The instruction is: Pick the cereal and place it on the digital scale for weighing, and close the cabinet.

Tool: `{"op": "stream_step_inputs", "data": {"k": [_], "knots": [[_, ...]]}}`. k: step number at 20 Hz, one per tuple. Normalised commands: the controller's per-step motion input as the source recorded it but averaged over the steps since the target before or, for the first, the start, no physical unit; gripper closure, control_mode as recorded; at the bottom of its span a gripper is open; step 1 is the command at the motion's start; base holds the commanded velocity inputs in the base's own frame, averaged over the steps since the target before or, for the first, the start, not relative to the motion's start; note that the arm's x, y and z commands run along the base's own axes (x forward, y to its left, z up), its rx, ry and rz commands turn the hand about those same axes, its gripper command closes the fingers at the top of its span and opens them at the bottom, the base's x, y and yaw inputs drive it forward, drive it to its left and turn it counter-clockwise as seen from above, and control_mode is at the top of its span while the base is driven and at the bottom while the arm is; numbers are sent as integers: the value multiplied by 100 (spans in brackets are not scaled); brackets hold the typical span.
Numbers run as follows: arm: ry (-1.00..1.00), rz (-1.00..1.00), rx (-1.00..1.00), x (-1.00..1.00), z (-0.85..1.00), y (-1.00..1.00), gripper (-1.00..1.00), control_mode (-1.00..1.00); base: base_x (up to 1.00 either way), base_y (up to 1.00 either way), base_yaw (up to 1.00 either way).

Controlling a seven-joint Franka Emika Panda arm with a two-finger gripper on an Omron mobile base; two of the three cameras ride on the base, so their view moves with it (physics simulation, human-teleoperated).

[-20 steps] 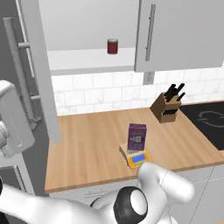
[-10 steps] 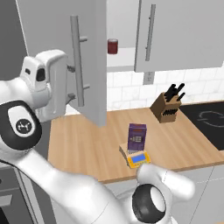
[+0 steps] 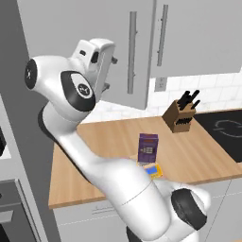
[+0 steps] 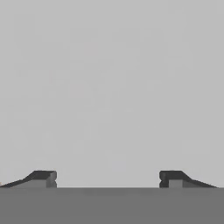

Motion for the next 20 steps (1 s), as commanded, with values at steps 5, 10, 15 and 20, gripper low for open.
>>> {"op": "stream_step_inputs", "data": {"k": [5,10,15,20], "knots": [[0,5,22,83,4,-99,-100,-100,0,0,0],[0,14,24,91,0,-87,-100,-100,0,0,0],[-3,19,24,74,0,-84,-100,-100,0,0,0],[-21,22,19,72,-19,-56,-100,-100,0,0,0]]}}
